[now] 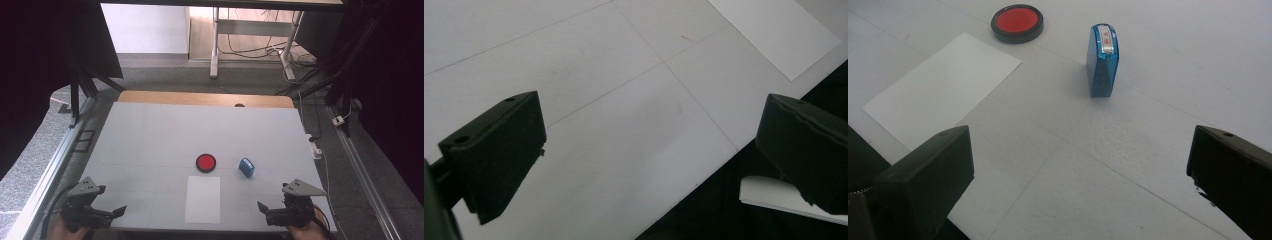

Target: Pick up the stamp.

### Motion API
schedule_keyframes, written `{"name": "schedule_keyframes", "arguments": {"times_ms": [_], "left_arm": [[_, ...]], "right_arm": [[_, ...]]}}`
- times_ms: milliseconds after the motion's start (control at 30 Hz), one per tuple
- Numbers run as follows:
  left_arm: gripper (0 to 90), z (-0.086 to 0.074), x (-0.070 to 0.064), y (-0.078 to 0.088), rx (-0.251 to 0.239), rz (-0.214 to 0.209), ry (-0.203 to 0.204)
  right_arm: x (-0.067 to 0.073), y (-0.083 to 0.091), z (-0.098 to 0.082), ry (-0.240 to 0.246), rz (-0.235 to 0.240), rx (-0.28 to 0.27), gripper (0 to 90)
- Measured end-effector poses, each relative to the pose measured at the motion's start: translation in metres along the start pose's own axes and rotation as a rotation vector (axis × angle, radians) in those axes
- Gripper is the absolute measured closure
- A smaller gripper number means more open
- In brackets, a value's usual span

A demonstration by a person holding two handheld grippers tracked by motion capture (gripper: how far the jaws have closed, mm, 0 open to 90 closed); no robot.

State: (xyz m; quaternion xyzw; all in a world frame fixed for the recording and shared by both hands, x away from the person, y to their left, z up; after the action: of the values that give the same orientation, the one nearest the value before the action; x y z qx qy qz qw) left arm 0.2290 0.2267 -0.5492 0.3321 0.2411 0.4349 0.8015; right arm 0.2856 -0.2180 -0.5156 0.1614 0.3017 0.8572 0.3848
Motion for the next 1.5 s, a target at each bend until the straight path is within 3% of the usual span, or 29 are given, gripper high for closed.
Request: {"name": "schedule_keyframes", "arguments": {"times_ms": [467, 767, 1000, 1333, 1500], "left_arm": [[0.3, 0.000, 0.000, 0.000, 0.003, -0.013, 0.003], [0.3, 0.000, 0.000, 0.000, -0.004, -0.018, 0.012], [0.3, 0.000, 0.000, 0.001, -0.005, -0.028, 0.013], [0.3, 0.000, 0.000, 0.001, -0.004, -0.029, 0.013], [0.2, 0.000, -0.001, 0.001, -0.003, -0.035, 0.004]], "right_arm": [[0.001, -0.010, 0.008, 0.024, 0.049, -0.003, 0.0], [0.001, -0.018, 0.019, 0.031, 0.054, -0.016, 0.0], [0.002, -0.029, 0.020, 0.037, 0.056, 0.007, 0.0], [-0.002, -0.039, 0.032, -0.011, 0.067, 0.013, 0.0], [-0.010, -0.047, 0.035, -0.027, 0.049, 0.029, 0.0]]}}
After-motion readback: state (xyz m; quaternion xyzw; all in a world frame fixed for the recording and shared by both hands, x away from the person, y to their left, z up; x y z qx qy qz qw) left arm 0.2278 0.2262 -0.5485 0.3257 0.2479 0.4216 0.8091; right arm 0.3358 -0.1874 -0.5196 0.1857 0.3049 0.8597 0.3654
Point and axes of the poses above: each handheld gripper's, and its own axes: y roughly backward along the jaws, z roughly out of its top, x roughly to its left, the point moved 10 cm from there along -y, roughly forward along the jaws, and after that the axes turned 5 degrees about z, right-handed, at the moved point
